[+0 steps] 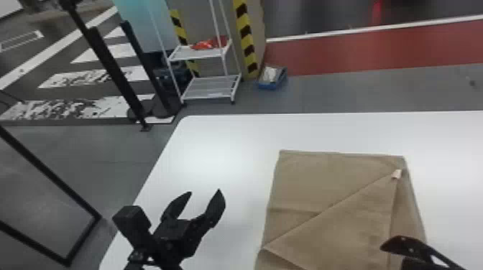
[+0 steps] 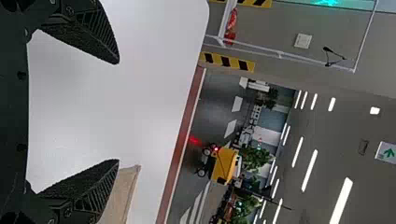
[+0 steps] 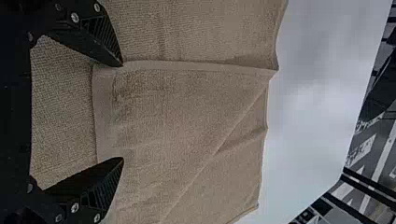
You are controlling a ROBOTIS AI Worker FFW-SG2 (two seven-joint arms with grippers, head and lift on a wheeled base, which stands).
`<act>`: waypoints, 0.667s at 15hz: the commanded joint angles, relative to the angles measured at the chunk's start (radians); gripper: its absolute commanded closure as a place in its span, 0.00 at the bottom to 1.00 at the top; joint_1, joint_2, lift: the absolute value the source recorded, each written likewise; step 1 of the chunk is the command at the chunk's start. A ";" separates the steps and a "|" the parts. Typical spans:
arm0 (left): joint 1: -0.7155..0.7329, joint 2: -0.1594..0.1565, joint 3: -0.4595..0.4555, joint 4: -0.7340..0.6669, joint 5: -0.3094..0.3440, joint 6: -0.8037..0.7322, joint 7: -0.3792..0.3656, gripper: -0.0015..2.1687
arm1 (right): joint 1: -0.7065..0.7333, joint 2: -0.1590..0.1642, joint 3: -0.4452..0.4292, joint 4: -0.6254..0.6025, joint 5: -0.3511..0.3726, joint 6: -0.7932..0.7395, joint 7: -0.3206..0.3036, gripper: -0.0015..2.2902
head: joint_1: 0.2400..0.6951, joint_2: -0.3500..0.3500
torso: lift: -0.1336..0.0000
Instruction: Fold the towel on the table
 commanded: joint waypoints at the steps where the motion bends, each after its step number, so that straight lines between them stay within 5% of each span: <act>1: -0.004 -0.003 0.000 0.001 0.001 0.003 0.000 0.06 | 0.007 -0.003 -0.001 -0.010 -0.002 0.003 0.044 0.08 | 1.00 1.00 | 0.11; 10: -0.016 -0.003 0.003 0.018 0.001 0.009 -0.003 0.06 | -0.031 0.000 0.028 0.008 0.044 0.031 0.044 0.10 | 1.00 1.00 | 0.11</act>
